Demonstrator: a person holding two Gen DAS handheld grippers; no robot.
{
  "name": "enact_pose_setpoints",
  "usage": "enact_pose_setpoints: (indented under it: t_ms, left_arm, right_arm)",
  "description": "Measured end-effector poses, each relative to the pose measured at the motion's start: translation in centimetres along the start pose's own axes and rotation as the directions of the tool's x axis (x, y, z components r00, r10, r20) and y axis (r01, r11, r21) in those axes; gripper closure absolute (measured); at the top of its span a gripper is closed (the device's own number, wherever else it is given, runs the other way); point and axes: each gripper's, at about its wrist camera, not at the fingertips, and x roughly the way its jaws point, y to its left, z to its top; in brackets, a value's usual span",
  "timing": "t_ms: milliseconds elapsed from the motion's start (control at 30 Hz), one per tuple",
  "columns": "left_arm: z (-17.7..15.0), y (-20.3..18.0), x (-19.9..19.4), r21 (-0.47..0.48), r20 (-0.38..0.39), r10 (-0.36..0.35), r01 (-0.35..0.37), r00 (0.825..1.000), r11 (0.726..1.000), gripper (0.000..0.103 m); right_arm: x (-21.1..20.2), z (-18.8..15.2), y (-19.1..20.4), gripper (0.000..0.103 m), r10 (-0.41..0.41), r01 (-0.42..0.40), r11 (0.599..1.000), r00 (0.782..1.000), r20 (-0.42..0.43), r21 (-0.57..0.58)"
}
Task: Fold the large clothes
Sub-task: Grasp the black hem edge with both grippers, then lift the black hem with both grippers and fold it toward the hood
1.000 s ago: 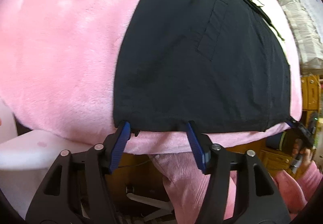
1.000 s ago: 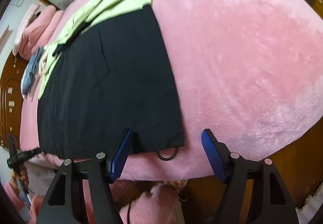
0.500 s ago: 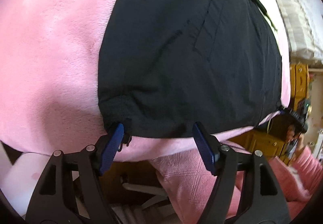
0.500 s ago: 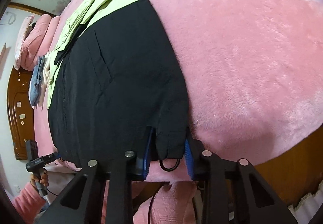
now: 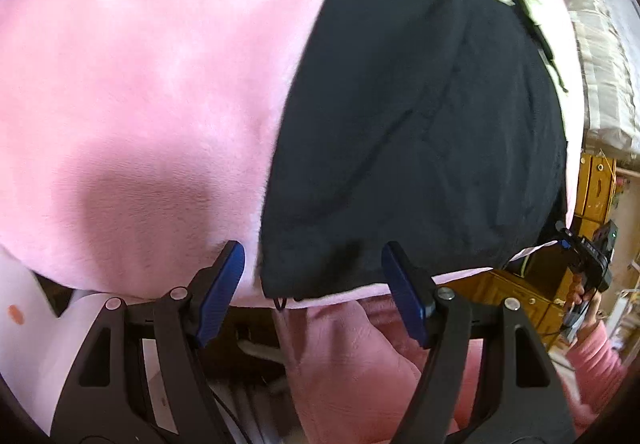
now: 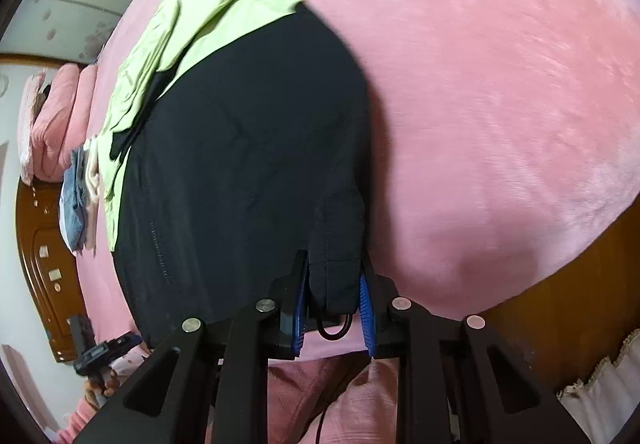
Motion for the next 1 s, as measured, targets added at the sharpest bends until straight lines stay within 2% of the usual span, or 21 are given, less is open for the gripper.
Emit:
enact_pose_setpoints:
  t_ms: [33, 100, 133, 233, 300, 367, 433, 500, 533, 567, 633, 667, 733, 767, 833, 867, 900, 933, 967, 1000]
  left_arm:
    - [0.2, 0.3, 0.9, -0.022, -0.033, -0.005, 0.004, 0.999, 1.000, 0.036]
    - [0.3, 0.4, 2.1, -0.053, -0.063, -0.016, 0.013, 0.998, 0.999, 0.048]
    - [0.1, 0.1, 2.3, -0.061, -0.064, -0.037, 0.033, 0.997, 0.998, 0.050]
    - [-0.7, -1.5, 1.3, 0.001, -0.033, -0.014, 0.014, 0.999, 1.000, 0.065]
    - [-1.1, -2.7, 0.1, 0.034, -0.013, -0.034, 0.034, 0.999, 0.999, 0.080]
    - [-1.3, -4.4, -1.9, 0.053, 0.047, -0.119, 0.117, 0.992, 0.992, 0.088]
    - [-1.1, -5.6, -3.6, 0.059, 0.104, -0.221, 0.216, 0.970, 0.975, 0.089]
    - [-0.4, -7.4, -5.6, 0.071, 0.166, -0.334, 0.326, 0.928, 0.943, 0.092]
    - [0.2, -8.5, -6.6, 0.095, 0.195, -0.370, 0.358, 0.908, 0.929, 0.092]
    - [0.4, -9.2, -7.2, 0.114, 0.209, -0.388, 0.371, 0.898, 0.921, 0.092]
    - [1.1, -11.8, -8.7, 0.186, 0.238, -0.463, 0.428, 0.854, 0.884, 0.092]
    - [1.4, -12.7, -9.8, 0.220, 0.258, -0.509, 0.463, 0.821, 0.859, 0.092]
    - [2.5, -14.1, -12.1, 0.266, 0.301, -0.615, 0.555, 0.729, 0.788, 0.093]
    - [3.3, -14.4, -12.9, 0.276, 0.319, -0.651, 0.589, 0.689, 0.759, 0.093]
    - [4.4, -15.1, -14.6, 0.295, 0.359, -0.684, 0.617, 0.635, 0.729, 0.093]
    - [5.4, -15.6, -15.9, 0.313, 0.395, -0.692, 0.620, 0.604, 0.719, 0.093]
    - [6.0, -15.9, -16.8, 0.321, 0.419, -0.697, 0.624, 0.581, 0.713, 0.093]
    - [6.7, -16.0, -17.8, 0.331, 0.445, -0.707, 0.633, 0.550, 0.700, 0.093]
    - [7.5, -16.2, -18.9, 0.339, 0.478, -0.715, 0.644, 0.511, 0.686, 0.093]
    - [8.2, -16.0, -20.2, 0.346, 0.497, -0.723, 0.655, 0.480, 0.672, 0.093]
  right_arm:
    - [0.0, 0.0, 1.0, 0.081, 0.000, 0.000, 1.000, 1.000, -0.004, -0.015]
    - [0.1, 0.1, 2.6, 0.082, -0.003, 0.002, 0.999, 1.000, -0.014, -0.041]
    - [0.1, 0.0, 3.6, 0.082, -0.010, 0.009, 0.999, 1.000, -0.017, -0.052]
    - [0.1, 0.0, 6.6, 0.082, 0.012, -0.013, 0.998, 1.000, -0.021, -0.065]
    - [-0.2, 0.0, 8.7, 0.082, 0.062, -0.062, 0.997, 0.998, -0.006, -0.043]
    - [-0.1, -0.2, 10.6, 0.082, 0.116, -0.116, 0.993, 0.993, 0.012, -0.001]
    - [-0.5, 0.1, 12.4, 0.082, 0.189, -0.191, 0.980, 0.981, 0.047, 0.059]
    - [-0.7, 0.6, 14.6, 0.082, 0.266, -0.274, 0.957, 0.960, 0.086, 0.098]
    - [-0.8, 0.8, 15.6, 0.082, 0.294, -0.305, 0.946, 0.950, 0.102, 0.109]
    - [-0.9, 1.1, 16.6, 0.082, 0.324, -0.338, 0.933, 0.938, 0.122, 0.122]
    - [-1.3, 2.0, 18.3, 0.082, 0.383, -0.404, 0.905, 0.910, 0.162, 0.134]
    - [-1.6, 2.5, 19.4, 0.082, 0.405, -0.430, 0.894, 0.896, 0.181, 0.128]
    - [-2.7, 3.6, 21.5, 0.082, 0.425, -0.452, 0.887, 0.879, 0.214, 0.094]
    - [-3.4, 4.1, 22.6, 0.082, 0.442, -0.469, 0.881, 0.865, 0.237, 0.068]
    - [-5.0, 5.2, 24.3, 0.082, 0.506, -0.533, 0.846, 0.813, 0.288, 0.018]
    - [-6.0, 5.9, 25.2, 0.082, 0.545, -0.571, 0.821, 0.777, 0.315, -0.010]
    - [-6.8, 6.6, 25.8, 0.082, 0.569, -0.595, 0.803, 0.751, 0.335, -0.030]
    - [-7.5, 7.2, 26.3, 0.082, 0.584, -0.610, 0.791, 0.733, 0.350, -0.043]
    - [-8.5, 8.3, 26.8, 0.082, 0.613, -0.640, 0.766, 0.695, 0.376, -0.065]
    - [-9.2, 9.1, 26.9, 0.082, 0.634, -0.664, 0.744, 0.666, 0.394, -0.076]
